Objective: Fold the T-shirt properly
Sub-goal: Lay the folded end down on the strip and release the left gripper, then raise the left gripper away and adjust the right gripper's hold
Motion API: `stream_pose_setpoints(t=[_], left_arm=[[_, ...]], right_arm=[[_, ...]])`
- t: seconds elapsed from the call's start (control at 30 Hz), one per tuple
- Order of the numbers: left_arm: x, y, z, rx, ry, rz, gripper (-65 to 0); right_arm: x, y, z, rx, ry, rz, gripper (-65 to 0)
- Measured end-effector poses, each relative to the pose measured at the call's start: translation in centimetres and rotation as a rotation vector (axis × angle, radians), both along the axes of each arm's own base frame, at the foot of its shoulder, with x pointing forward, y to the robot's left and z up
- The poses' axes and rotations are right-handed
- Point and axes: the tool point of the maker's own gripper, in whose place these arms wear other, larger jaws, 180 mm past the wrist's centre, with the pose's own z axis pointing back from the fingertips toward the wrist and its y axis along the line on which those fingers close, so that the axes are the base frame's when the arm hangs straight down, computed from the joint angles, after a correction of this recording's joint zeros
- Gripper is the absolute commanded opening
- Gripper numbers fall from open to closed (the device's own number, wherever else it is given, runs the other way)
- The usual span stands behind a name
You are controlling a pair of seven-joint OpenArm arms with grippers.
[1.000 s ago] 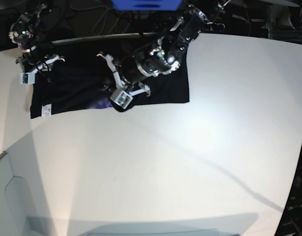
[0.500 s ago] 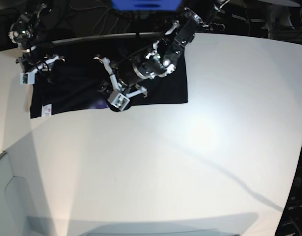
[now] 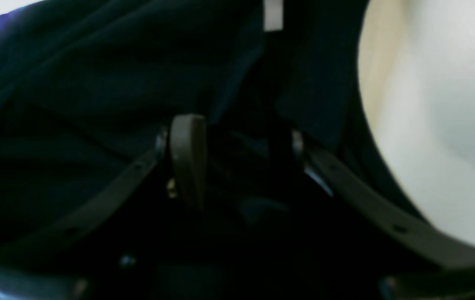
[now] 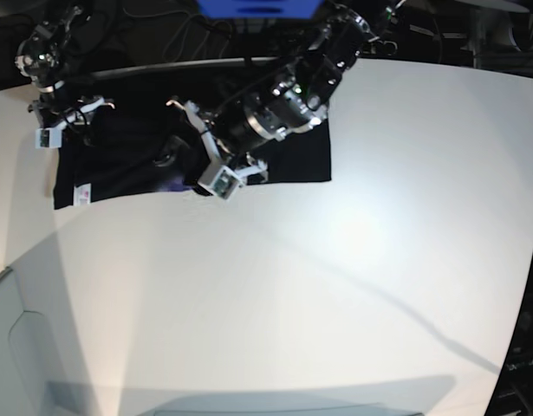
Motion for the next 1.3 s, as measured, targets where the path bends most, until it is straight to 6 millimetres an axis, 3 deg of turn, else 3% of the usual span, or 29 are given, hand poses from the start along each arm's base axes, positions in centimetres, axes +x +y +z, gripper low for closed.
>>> stream_pose_setpoints(t=[0.1, 0.2, 0.27, 0.37, 0.47, 0.63, 0.83, 0.97, 1.13, 1.3], left_arm=[[1.0, 5.6, -1.1, 0.072, 0.003, 0.134, -42.7], [1.5, 11.6, -3.3, 0.163, 0.050, 0.275, -55.2], [1.8, 14.2, -4.0, 0.192, 0.067, 0.341, -65.0], [1.3, 16.0, -5.0, 0.215, 0.096, 0.386, -63.7], [-0.4, 14.4, -6.2, 0.229, 0.145, 0.323, -65.0], [-3.1, 8.6, -7.8, 0.246, 0.186, 0.092, -65.0], [-4.0, 2.1, -8.6, 0.254, 0.147, -0.147, -65.0], [-3.3, -1.2, -8.8, 0.254, 0.130, -0.211, -65.0], [-2.5, -3.4, -8.2, 0.209, 0.141, -0.203, -65.0], [-1.9, -1.9, -5.0, 0.179, 0.047, -0.195, -65.0]], right_arm=[[0.0, 0.0, 0.0, -0.001, 0.002, 0.001, -38.1], [0.1, 0.0, 0.0, -0.003, 0.002, 0.000, -38.1], [0.0, 0.0, 0.0, -0.003, 0.003, 0.000, -38.1], [0.1, 0.0, 0.0, -0.002, 0.002, 0.000, -38.1], [0.2, 0.1, 0.0, 0.000, 0.000, -0.001, -38.1], [0.2, 0.1, 0.0, 0.000, 0.000, -0.001, -38.1], [0.2, 0.1, 0.0, 0.001, -0.002, 0.000, -38.1], [0.3, 0.1, 0.0, 0.001, -0.003, 0.000, -38.0], [0.2, 0.0, 0.2, -0.003, 0.000, -0.003, -38.0], [0.5, -0.2, 2.5, -0.073, -0.031, 0.024, -38.0]])
